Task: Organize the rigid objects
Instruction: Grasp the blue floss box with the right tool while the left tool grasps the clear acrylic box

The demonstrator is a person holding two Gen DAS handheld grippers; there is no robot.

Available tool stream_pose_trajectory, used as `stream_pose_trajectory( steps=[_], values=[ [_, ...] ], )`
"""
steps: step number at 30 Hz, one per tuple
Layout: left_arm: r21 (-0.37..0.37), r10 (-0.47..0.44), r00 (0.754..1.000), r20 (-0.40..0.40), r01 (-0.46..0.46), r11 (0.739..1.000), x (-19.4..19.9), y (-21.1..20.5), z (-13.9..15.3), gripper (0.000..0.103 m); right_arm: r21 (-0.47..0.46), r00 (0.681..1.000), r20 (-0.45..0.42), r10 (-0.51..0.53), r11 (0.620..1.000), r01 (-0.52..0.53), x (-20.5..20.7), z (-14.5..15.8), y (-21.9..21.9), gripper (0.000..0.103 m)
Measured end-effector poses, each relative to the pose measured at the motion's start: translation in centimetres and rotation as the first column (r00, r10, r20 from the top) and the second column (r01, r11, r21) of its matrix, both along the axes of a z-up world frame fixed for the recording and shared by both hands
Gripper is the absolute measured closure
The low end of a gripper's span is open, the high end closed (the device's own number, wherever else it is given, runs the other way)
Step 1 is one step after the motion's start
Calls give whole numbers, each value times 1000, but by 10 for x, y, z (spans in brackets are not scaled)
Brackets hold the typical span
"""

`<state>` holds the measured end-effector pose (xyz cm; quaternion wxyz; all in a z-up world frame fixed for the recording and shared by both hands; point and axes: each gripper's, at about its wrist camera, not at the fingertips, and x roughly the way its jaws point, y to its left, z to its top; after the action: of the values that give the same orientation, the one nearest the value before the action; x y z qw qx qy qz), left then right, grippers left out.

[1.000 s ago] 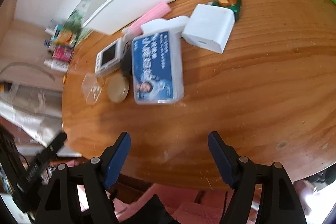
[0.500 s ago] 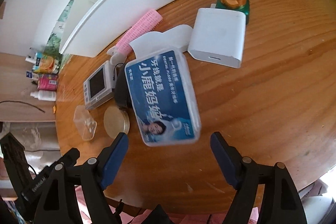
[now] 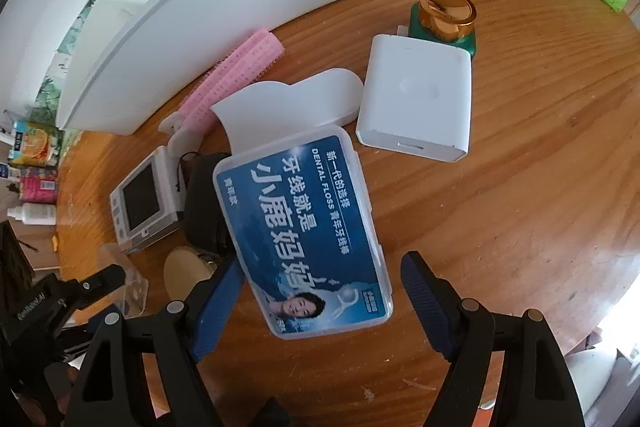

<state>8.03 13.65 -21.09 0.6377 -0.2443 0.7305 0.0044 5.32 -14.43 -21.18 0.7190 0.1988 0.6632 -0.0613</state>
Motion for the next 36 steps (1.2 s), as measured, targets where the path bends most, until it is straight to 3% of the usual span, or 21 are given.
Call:
stream_pose_trajectory(
  steps=[7, 9, 11, 14, 19, 28, 36],
  values=[
    [20, -38, 998, -58, 39, 999, 12, -5, -3, 25, -47, 999, -32, -21, 999, 19, 3, -6, 7, 23],
    [25, -42, 997, -70, 44, 999, 15, -4, -4, 25, -53, 1000, -26, -15, 998, 14, 3, -5, 10, 33],
    [29, -47, 996, -76, 50, 998, 20, -6, -5, 28, -63, 1000, -22, -12, 998, 10, 2, -4, 17, 33],
    [43, -49, 996, -75, 53, 998, 26, -4, -3, 41, -60, 1000, -19, -6, 998, 5, -1, -4, 23, 34],
    [28, -50, 995, -81, 52, 998, 29, 2, -4, 42, -63, 1000, -3, 7, 998, -7, -10, 1, 31, 36],
    [29, -49, 997, -67, 51, 998, 7, -2, -2, 43, -65, 991, 65, 119, 991, -115, -22, 30, 53, 38],
    [56, -11, 1000, -18, 12, 998, -8, -1, 18, 44, -65, 959, 149, 241, 970, -233, -15, 58, 65, 38]
  ],
)
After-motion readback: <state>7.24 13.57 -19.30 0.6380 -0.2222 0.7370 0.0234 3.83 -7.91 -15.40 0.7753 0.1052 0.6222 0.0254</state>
